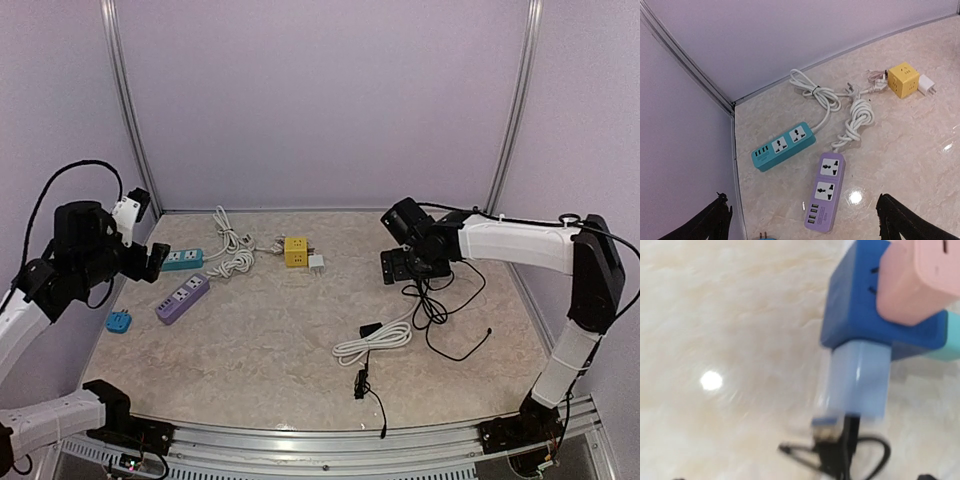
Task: Insert the plug
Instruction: Move the socket to the center of the board.
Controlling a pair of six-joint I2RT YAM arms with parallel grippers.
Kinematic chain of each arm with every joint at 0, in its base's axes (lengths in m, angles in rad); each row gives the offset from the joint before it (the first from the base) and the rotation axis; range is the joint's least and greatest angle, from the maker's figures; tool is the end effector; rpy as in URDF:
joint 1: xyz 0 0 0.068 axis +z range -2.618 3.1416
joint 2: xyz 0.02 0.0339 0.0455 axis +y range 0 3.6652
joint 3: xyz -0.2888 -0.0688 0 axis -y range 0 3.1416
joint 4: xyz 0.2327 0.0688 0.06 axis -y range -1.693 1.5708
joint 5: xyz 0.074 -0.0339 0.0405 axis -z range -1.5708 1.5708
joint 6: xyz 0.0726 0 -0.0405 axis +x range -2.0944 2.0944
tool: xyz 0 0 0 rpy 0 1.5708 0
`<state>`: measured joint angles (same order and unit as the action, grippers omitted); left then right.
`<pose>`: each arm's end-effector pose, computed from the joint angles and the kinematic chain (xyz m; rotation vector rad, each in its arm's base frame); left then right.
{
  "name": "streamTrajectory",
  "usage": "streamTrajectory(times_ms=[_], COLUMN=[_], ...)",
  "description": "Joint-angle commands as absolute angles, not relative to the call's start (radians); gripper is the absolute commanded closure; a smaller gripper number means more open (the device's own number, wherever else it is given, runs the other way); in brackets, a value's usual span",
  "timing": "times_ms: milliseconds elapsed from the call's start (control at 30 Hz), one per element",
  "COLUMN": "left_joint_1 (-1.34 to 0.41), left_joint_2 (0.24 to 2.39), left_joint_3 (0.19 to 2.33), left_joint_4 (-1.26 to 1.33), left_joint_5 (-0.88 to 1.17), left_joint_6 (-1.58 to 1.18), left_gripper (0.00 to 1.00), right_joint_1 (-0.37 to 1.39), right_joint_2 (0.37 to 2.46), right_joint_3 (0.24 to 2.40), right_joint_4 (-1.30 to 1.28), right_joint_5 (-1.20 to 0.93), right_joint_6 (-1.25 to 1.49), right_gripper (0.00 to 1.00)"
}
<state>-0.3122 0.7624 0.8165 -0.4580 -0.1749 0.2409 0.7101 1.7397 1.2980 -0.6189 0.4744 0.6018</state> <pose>0.1695 -0.0414 0.3283 0.4276 1.9234 0.1261 0.3039 0.2175 0.2320 0.0217 2.4611 -0.0799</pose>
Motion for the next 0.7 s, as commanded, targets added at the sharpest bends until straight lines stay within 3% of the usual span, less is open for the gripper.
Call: streamTrajectory(times_ms=[0,233,433,667], left_joint_1=[-0.288,-0.225,-0.13,-0.091], left_joint_2=[0.877,1.169,1.439,1.714], left_joint_3=[0.965,1.064,1.118,1.176], left_joint_4=[-0.985,-1.238,-1.006,-0.931], left_joint_5=[-0.293,-0.109,-0.089,-0.01], left_joint_6=[0.423,0.494,0.546,0.566], left_gripper=[0.01,0.01,0.01,0.01], right_joint_1=[0.769,0.896,1.028,1.125], right_joint_2=[1.629,1.538,1.563,1.586], right_joint_3=[1.319,1.305,1.352,1.376], right_joint_4=[-0.739,-0.781,-0.832,-0.867], right_joint_5=[0.446,0.46,0.505,0.543], right_joint_6=[0.595,0.646,0.684,0.747], right_gripper=[0.0,0.0,0.0,0.0])
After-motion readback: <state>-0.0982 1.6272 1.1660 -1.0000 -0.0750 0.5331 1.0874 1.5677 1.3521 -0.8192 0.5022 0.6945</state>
